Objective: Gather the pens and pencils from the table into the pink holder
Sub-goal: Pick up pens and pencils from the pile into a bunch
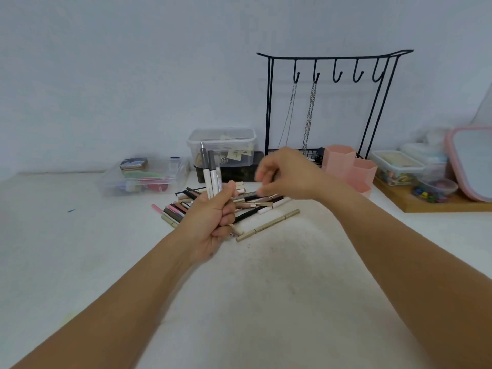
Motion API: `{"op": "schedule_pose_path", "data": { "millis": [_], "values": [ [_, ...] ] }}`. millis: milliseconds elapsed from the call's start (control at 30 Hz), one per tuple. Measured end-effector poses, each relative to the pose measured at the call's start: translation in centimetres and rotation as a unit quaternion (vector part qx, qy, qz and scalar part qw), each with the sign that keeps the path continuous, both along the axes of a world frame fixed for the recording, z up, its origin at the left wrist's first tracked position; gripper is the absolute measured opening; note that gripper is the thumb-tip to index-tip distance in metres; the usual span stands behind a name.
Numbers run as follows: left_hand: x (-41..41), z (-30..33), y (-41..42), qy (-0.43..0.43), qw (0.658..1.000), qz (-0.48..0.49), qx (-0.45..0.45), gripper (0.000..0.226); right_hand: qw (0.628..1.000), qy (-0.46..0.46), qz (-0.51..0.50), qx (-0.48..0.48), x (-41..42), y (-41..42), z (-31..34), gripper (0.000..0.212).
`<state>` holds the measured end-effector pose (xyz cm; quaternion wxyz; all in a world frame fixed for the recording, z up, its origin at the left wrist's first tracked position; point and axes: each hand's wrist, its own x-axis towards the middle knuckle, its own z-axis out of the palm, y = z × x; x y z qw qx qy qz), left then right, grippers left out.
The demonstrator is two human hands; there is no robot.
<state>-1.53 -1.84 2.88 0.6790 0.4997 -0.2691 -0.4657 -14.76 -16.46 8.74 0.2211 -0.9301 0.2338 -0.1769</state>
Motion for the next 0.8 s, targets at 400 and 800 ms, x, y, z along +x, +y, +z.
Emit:
{"op": "schedule_pose_path", "data": {
  "millis": [400,800],
  "values": [
    [0.1,0.1,0.2,-0.033,0.999,0.040,0.011,0.037,0.986,0.135,-0.056,-0.085,-1.7,-5.6,-4.9,0.019],
    [-0.3,-0.4,0.1,-0.031,0.999,0.036,0.008,0.035,0.996,0.020,-0.002,0.084,-2.6,-4.2,-1.0,0.008]
  ]
}}
